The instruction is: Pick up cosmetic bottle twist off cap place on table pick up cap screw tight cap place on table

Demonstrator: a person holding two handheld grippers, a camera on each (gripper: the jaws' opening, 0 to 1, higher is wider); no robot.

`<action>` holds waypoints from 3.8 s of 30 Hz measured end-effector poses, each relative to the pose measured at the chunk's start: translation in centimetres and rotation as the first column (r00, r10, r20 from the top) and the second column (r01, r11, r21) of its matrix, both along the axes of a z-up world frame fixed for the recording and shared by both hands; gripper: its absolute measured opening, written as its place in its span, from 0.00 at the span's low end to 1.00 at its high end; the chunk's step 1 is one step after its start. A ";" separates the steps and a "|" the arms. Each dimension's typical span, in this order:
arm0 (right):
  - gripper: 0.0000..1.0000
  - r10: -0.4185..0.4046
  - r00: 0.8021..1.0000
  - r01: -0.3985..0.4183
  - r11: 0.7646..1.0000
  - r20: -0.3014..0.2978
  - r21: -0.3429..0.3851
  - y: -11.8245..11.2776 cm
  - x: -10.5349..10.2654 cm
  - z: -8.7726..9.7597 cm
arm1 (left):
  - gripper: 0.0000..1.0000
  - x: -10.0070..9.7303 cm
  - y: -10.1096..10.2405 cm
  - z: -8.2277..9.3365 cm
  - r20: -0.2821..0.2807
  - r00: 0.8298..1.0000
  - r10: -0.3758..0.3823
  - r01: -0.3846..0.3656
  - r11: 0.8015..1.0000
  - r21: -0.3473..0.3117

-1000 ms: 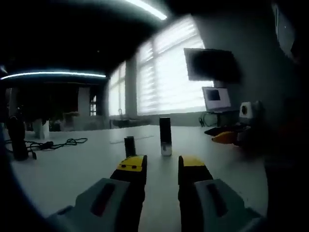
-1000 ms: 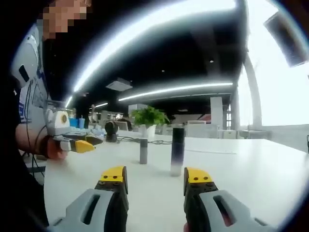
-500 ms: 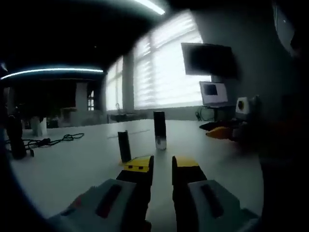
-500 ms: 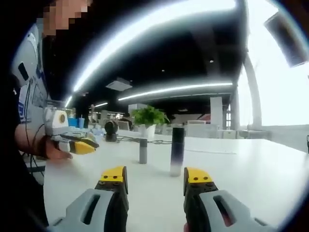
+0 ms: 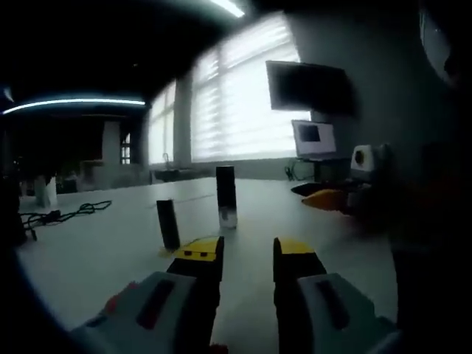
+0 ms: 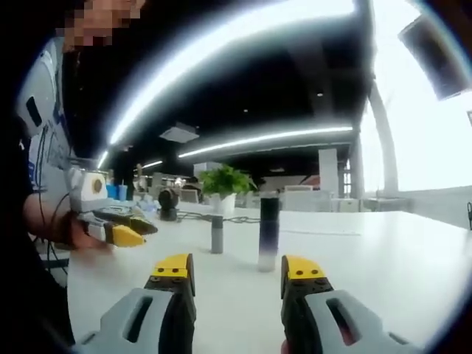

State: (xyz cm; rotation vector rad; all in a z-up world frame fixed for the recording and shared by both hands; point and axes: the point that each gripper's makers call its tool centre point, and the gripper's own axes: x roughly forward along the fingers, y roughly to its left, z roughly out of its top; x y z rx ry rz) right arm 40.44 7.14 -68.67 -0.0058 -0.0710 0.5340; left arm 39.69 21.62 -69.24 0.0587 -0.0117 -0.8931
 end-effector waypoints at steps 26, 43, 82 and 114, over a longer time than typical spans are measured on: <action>0.40 -0.011 1.000 0.011 1.000 -0.012 0.006 -0.3 0.3 -0.2 | 0.20 7.0 -5.7 0.2 -0.046 0.999 -0.016 0.014 0.999 -0.045; 0.40 -0.015 1.000 0.016 1.000 -0.017 0.008 -0.5 0.5 -0.2 | 0.21 11.3 -7.4 -0.2 -0.054 0.997 0.051 -0.052 0.998 -0.024; 0.39 -0.018 1.000 0.018 1.000 -0.015 -0.005 -0.6 0.5 -0.4 | 0.14 15.3 -11.7 0.3 -0.039 0.997 0.061 -0.064 0.995 -0.079; 0.38 -0.019 1.000 0.019 1.000 -0.014 0.002 -0.6 0.5 -0.3 | 0.13 12.7 -9.9 0.4 -0.022 1.000 0.015 -0.017 0.994 -0.104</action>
